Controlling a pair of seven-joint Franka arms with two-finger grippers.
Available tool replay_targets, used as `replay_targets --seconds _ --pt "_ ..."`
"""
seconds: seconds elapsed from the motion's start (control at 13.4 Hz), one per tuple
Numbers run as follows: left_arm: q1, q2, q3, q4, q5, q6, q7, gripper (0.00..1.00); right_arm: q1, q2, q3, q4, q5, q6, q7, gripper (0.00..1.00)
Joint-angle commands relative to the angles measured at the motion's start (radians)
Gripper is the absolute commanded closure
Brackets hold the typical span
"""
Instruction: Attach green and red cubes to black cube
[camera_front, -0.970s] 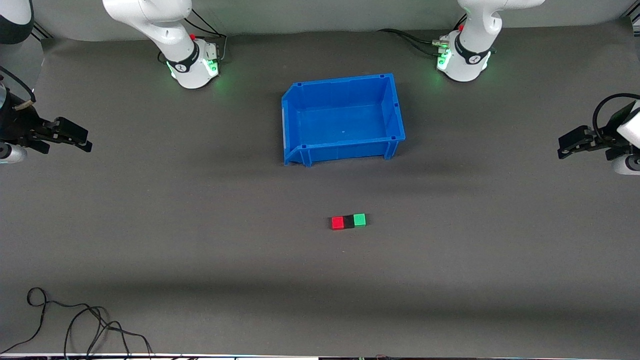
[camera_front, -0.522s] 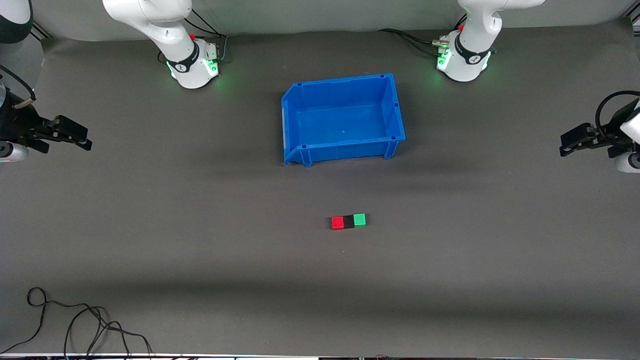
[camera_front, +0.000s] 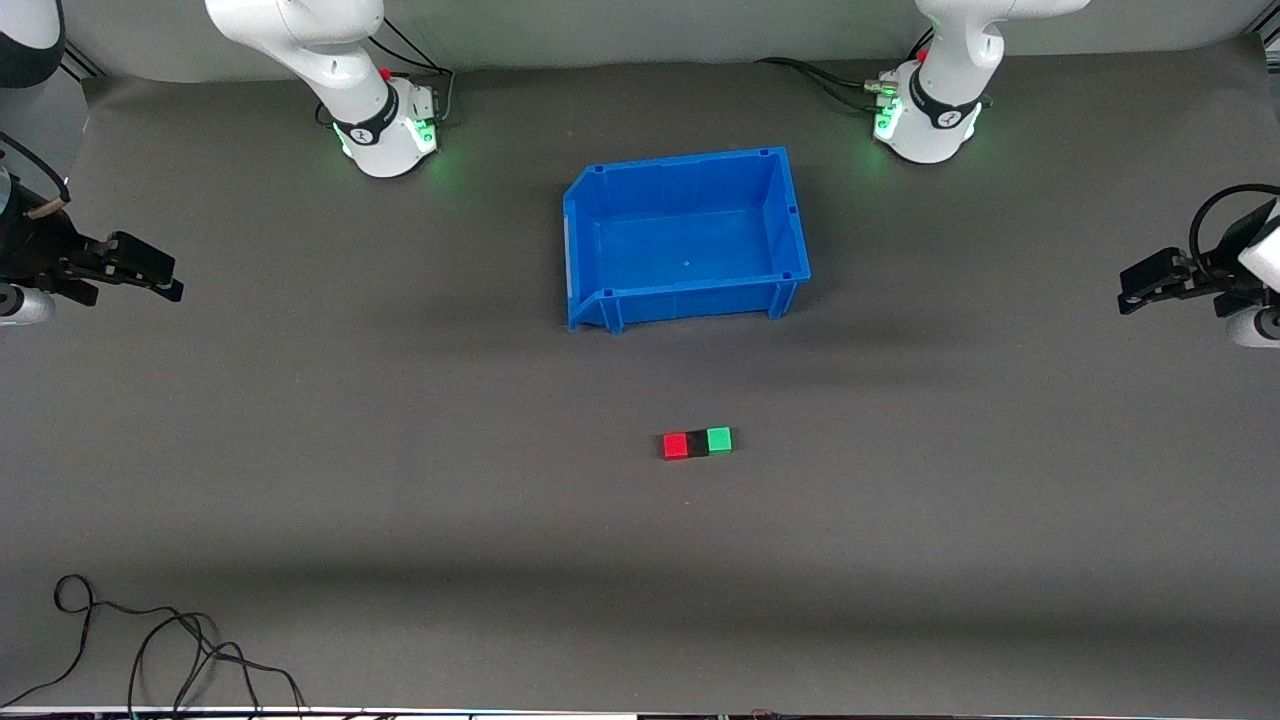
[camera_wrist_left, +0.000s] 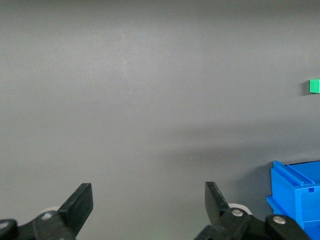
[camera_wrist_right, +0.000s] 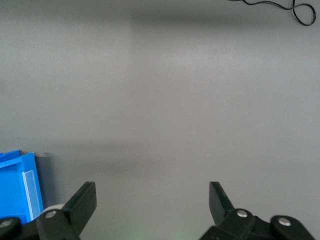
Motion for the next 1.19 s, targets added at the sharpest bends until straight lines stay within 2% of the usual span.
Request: replay_targets --seconds 0.0,0.15,1.12 --pt "-0.001 0.018 -0.001 0.035 -0.002 -0.02 0.0 0.0 0.001 0.006 0.005 0.019 -0.003 -0.016 0.026 0.0" --pt "-0.008 0.021 -0.001 0.044 0.001 -0.027 -0.007 0.0 0.001 0.004 0.003 0.019 0.02 -0.016 0.062 0.0" --pt "-0.007 0.027 -0.002 0.047 0.001 -0.03 -0.004 0.0 0.005 0.004 0.005 0.017 0.02 -0.016 0.07 0.0"
